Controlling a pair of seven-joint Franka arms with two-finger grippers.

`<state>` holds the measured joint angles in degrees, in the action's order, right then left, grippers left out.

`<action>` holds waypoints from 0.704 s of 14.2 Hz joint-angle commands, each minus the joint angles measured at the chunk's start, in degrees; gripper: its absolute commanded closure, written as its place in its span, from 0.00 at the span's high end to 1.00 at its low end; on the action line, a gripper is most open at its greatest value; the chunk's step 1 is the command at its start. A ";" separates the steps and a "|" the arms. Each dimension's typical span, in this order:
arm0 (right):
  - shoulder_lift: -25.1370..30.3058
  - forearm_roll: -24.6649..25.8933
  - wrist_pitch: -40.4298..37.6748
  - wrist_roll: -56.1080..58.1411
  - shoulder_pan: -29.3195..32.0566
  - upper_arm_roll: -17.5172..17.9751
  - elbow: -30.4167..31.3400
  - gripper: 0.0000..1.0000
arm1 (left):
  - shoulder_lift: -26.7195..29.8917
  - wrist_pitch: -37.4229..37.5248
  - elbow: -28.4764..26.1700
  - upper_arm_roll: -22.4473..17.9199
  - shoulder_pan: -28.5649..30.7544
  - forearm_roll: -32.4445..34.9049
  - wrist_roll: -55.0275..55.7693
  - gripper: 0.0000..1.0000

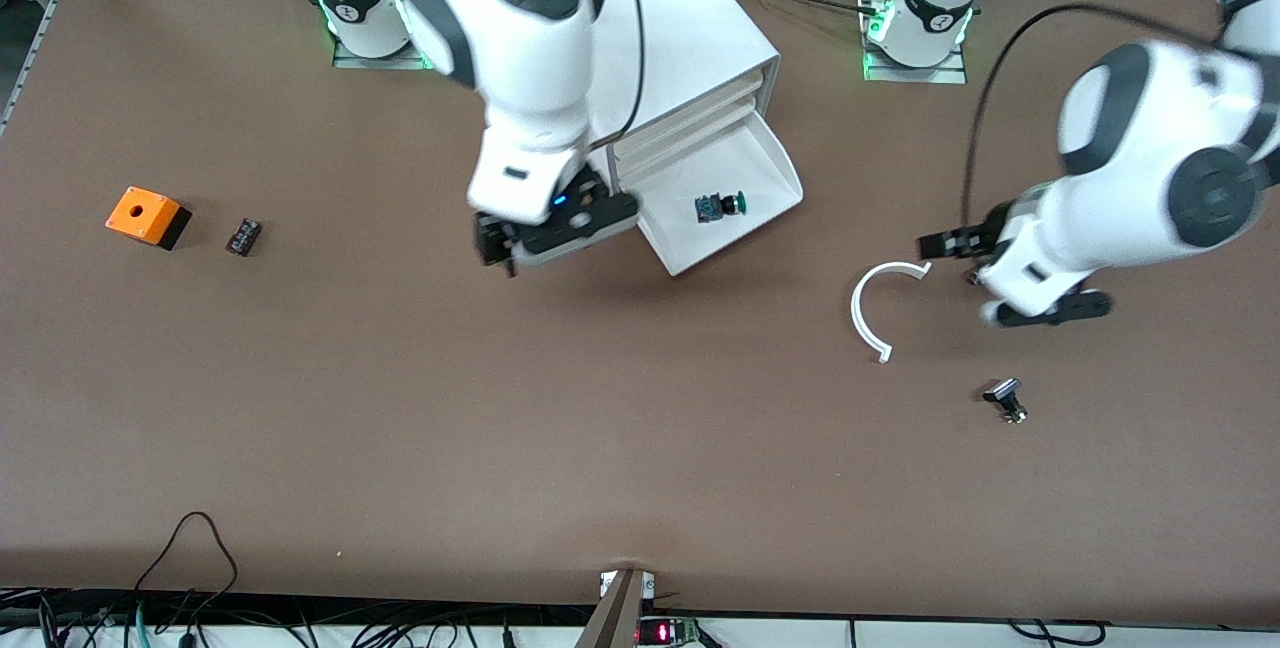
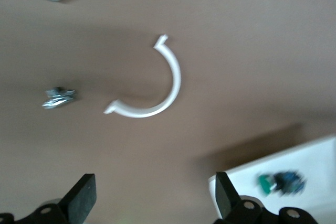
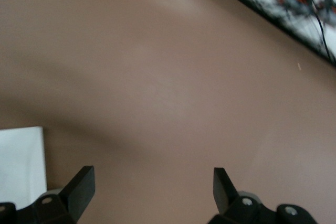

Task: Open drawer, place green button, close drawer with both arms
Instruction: 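Open the right gripper and lift it out of the drawer, then push the drawer shut with the left gripper while the right gripper withdraws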

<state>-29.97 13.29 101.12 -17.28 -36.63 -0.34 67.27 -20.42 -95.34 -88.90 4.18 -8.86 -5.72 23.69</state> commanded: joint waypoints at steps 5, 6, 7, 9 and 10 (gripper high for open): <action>2.73 -6.51 -1.28 -18.22 16.12 0.34 9.45 1.00 | -4.55 -25.73 -12.85 6.18 -4.33 -0.96 21.20 1.00; 3.25 -8.70 -1.19 -17.96 19.89 0.43 9.63 1.00 | -4.37 -29.42 -15.93 7.06 -4.33 -0.96 22.79 1.00; 4.30 -10.03 -1.19 -16.48 23.67 0.52 10.33 1.00 | -4.19 -32.68 -18.65 7.94 -4.50 -0.96 24.02 1.00; 7.28 -10.92 -0.84 -6.94 29.14 1.22 12.87 1.00 | -4.02 -37.44 -23.32 8.56 -5.82 -0.87 26.66 1.00; 8.52 -11.01 -1.27 -4.54 30.38 1.22 13.58 1.00 | -4.02 -38.59 -24.73 9.00 -6.00 -0.87 27.19 1.00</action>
<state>-27.14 3.82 100.20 -26.36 -9.89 -1.08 75.68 -26.90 -130.44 -108.28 12.65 -14.30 -5.86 48.75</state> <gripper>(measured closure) 0.000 0.000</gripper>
